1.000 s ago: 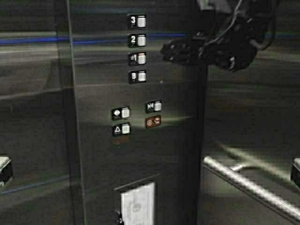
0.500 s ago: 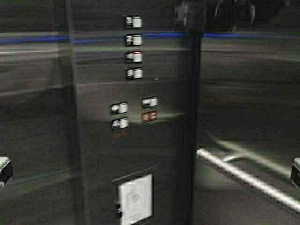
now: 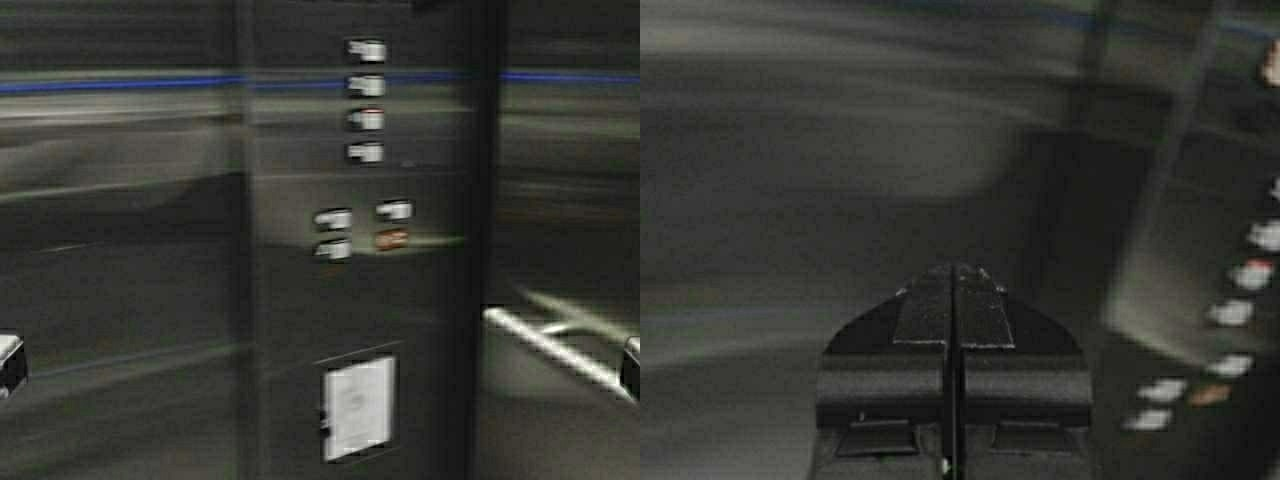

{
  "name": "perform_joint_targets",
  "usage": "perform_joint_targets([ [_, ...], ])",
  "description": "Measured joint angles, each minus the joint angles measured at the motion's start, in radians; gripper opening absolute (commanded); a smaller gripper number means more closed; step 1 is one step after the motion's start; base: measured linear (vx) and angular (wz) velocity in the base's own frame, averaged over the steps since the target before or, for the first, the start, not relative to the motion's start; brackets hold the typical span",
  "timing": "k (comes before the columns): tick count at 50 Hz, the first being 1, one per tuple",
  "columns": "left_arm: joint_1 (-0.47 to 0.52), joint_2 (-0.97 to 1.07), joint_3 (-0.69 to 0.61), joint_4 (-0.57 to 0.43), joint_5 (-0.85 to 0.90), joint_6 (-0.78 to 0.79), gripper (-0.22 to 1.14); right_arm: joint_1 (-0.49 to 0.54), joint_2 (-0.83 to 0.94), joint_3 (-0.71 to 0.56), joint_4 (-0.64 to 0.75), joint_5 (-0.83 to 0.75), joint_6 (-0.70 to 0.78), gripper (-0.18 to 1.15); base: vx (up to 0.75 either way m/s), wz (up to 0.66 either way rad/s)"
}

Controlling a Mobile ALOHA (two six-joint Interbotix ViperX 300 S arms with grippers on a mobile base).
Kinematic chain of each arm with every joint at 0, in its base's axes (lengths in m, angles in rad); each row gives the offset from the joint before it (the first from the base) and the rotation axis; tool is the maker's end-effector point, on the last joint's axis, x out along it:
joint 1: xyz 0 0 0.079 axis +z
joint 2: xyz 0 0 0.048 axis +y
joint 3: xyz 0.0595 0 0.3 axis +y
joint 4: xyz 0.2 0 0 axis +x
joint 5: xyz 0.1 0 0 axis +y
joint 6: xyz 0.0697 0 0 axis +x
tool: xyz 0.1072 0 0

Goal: Navigate to elevator, push the call button, then enter the elevator

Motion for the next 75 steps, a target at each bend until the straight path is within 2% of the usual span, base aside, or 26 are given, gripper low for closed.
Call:
perform_joint_targets([
  [16, 0.0, 0.259, -0.06, 0.011, -0.052, 0.052, 0.02, 0.002, 0.017, -0.023, -0.015, -0.002, -0.002, 0.06, -0.24, 0.2],
  [26, 0.002, 0.276, -0.029, 0.051, -0.086, 0.141, 0.02, -0.017, 0.063, -0.023, -0.017, -0.014, -0.002, 0.06, -0.26, 0.04],
  [48, -0.026, 0.288, 0.069, 0.021, -0.202, 0.114, 0.02, -0.026, 0.118, -0.023, -0.017, -0.078, -0.002, 0.06, -0.28, 0.05],
  [65, -0.104, 0.356, 0.074, 0.009, -0.244, 0.092, 0.02, -0.025, 0.098, 0.005, -0.018, -0.092, -0.002, 0.06, -0.2, 0.3],
  [75, -0.204, 0.36, 0.1, 0.011, -0.304, 0.092, 0.02, -0.02, 0.069, 0.021, -0.017, -0.115, -0.002, 0.06, -0.22, 0.41],
])
